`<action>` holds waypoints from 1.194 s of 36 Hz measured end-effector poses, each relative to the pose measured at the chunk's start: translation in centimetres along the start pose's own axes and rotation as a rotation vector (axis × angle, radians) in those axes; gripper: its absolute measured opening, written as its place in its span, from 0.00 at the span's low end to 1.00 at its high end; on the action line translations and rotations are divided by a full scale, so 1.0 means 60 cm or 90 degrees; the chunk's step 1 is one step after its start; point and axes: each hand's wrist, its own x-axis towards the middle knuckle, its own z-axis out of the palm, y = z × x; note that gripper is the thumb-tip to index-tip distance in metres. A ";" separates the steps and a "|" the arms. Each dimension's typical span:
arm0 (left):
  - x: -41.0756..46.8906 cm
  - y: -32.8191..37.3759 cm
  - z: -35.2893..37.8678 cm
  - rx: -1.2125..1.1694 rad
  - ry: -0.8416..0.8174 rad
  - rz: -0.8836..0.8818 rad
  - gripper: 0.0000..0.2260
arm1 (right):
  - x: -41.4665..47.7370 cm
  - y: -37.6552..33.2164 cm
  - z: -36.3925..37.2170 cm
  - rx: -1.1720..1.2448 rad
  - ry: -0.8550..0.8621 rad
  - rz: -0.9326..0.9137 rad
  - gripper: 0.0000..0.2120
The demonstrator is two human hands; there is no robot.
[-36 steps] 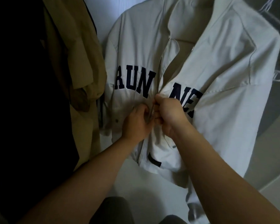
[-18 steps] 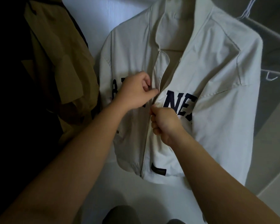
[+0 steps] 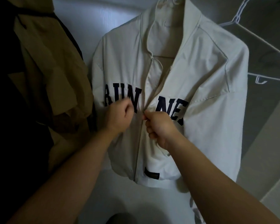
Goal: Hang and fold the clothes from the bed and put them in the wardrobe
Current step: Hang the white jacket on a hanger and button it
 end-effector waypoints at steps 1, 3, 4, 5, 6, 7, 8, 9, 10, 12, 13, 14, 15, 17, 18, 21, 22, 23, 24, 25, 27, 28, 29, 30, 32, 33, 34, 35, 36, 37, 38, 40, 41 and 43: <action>-0.028 -0.009 0.009 0.031 -0.028 0.032 0.10 | 0.001 -0.002 -0.001 0.003 -0.003 -0.001 0.14; -0.072 -0.017 0.033 0.058 -0.077 0.088 0.12 | 0.003 -0.007 -0.002 0.009 -0.012 -0.008 0.15; -0.084 -0.015 0.044 0.066 -0.093 0.101 0.12 | 0.003 -0.010 -0.002 0.018 -0.016 -0.009 0.16; -0.088 -0.010 0.052 0.070 -0.101 0.100 0.14 | 0.002 -0.012 -0.001 0.031 -0.021 -0.009 0.16; -0.086 -0.003 0.058 0.077 -0.095 0.096 0.16 | 0.001 -0.013 -0.001 0.039 -0.024 -0.010 0.17; -0.082 0.004 0.063 0.084 -0.079 0.096 0.19 | 0.001 -0.014 0.000 0.039 -0.024 -0.009 0.16; -0.076 0.010 0.066 0.091 -0.056 0.101 0.20 | 0.002 -0.013 -0.001 0.032 -0.021 -0.007 0.16; -0.071 0.015 0.068 0.097 -0.031 0.106 0.20 | 0.004 -0.012 -0.001 0.026 -0.018 -0.003 0.16; -0.066 0.019 0.069 0.100 -0.008 0.101 0.20 | 0.007 -0.011 -0.002 0.023 -0.016 0.001 0.15; -0.061 0.023 0.069 0.081 0.023 0.057 0.21 | 0.012 -0.010 -0.005 0.026 -0.018 0.006 0.16; -0.059 0.025 0.068 0.068 0.034 0.028 0.21 | 0.014 -0.009 -0.006 0.028 -0.019 0.007 0.16; -0.058 0.025 0.069 0.067 0.048 0.007 0.21 | 0.014 -0.009 -0.008 0.030 -0.023 0.009 0.16; -0.056 0.025 0.069 0.073 0.060 -0.007 0.21 | 0.015 -0.009 -0.008 0.031 -0.025 0.010 0.17; -0.054 0.026 0.070 0.083 0.064 -0.016 0.20 | 0.018 -0.009 -0.008 0.031 -0.026 0.013 0.17; -0.053 0.026 0.071 0.078 0.057 -0.016 0.20 | 0.019 -0.012 -0.006 0.028 -0.022 0.011 0.17; -0.047 0.027 0.074 0.054 0.035 0.001 0.21 | 0.024 -0.037 -0.004 0.000 0.011 -0.030 0.16; -0.043 0.025 0.074 0.044 0.026 0.010 0.21 | 0.025 -0.048 -0.005 -0.010 0.024 -0.052 0.16; -0.038 0.022 0.075 0.038 0.017 0.019 0.21 | 0.026 -0.060 -0.007 -0.016 0.034 -0.076 0.15; -0.033 0.020 0.074 0.039 0.006 0.023 0.21 | 0.027 -0.070 -0.010 -0.018 0.042 -0.095 0.15; -0.027 0.017 0.072 0.045 -0.009 0.020 0.21 | 0.027 -0.078 -0.012 -0.014 0.049 -0.108 0.16; -0.016 0.012 0.069 0.064 -0.033 0.010 0.20 | 0.028 -0.085 -0.016 -0.003 0.056 -0.121 0.17; -0.010 0.012 0.067 0.075 -0.036 0.009 0.20 | 0.028 -0.086 -0.016 -0.001 0.055 -0.124 0.17; -0.004 0.015 0.064 0.083 -0.032 0.011 0.20 | 0.028 -0.086 -0.016 -0.001 0.052 -0.127 0.18; 0.002 0.019 0.062 0.082 -0.017 0.014 0.21 | 0.028 -0.086 -0.015 -0.001 0.048 -0.129 0.18; 0.014 0.028 0.059 0.062 0.034 0.017 0.21 | 0.028 -0.084 -0.014 0.009 0.035 -0.126 0.18; 0.020 0.033 0.059 0.060 0.056 0.019 0.20 | 0.028 -0.085 -0.013 0.016 0.027 -0.124 0.18; 0.023 0.037 0.059 0.065 0.069 0.026 0.20 | 0.028 -0.088 -0.012 0.022 0.022 -0.126 0.18; 0.025 0.039 0.061 0.072 0.072 0.037 0.19 | 0.028 -0.095 -0.012 0.025 0.021 -0.134 0.18; 0.026 0.040 0.062 0.077 0.070 0.047 0.17 | 0.028 -0.106 -0.013 0.026 0.027 -0.148 0.17; 0.026 0.040 0.063 0.080 0.065 0.052 0.15 | 0.029 -0.119 -0.014 0.025 0.036 -0.166 0.17; 0.027 0.040 0.063 0.085 0.059 0.056 0.15 | 0.031 -0.134 -0.017 0.026 0.043 -0.183 0.16; 0.035 0.042 0.059 0.099 0.043 0.062 0.16 | 0.034 -0.160 -0.022 0.032 0.046 -0.205 0.15; 0.042 0.046 0.056 0.103 0.038 0.059 0.17 | 0.036 -0.168 -0.025 0.036 0.044 -0.210 0.15; 0.062 0.057 0.049 0.103 0.045 0.036 0.18 | 0.038 -0.173 -0.026 0.033 0.041 -0.215 0.16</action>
